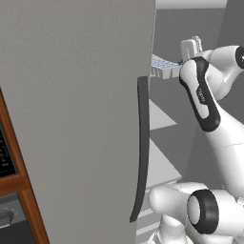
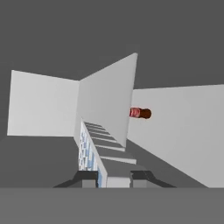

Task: Open the freezer door, pick up the ice cube tray from the freezer, and place it on the dining counter.

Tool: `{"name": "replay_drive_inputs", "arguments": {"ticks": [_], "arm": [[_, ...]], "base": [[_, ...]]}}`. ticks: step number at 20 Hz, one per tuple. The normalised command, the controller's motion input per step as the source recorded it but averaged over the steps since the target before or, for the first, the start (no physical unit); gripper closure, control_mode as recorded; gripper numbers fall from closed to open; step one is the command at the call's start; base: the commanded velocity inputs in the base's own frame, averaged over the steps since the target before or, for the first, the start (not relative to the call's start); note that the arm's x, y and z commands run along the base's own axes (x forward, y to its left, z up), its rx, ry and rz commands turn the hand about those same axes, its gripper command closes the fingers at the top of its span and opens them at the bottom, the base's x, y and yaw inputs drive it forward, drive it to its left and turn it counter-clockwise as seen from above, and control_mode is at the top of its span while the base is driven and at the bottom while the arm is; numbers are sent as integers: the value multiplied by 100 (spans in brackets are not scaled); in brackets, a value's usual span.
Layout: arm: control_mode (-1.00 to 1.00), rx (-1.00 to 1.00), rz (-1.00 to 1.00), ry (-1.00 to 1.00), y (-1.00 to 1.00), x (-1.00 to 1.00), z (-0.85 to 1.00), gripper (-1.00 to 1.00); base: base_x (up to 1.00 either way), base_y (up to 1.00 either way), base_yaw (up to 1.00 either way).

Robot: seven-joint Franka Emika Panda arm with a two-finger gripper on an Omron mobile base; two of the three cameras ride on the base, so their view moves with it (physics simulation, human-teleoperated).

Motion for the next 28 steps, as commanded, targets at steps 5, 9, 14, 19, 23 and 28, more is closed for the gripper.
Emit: {"name": "replay_drive_inputs", "arguments": {"ticks": [5,9,14,19,23,28], "arm": [[-100,0,-2,0,0,-73,4,100],[-100,0,-3,0,0,-68,10,100],[-100,0,-4,0,0,-69,21,100],[-100,0,-4,0,0,-74,21,100],[-100,0,-2,0,0,-74,8,100],[-100,0,0,0,0,-66,1,100]], "base": [[0,0,0],[0,0,0],[0,0,0],[0,0,0],[0,0,0],[0,0,0]]}}
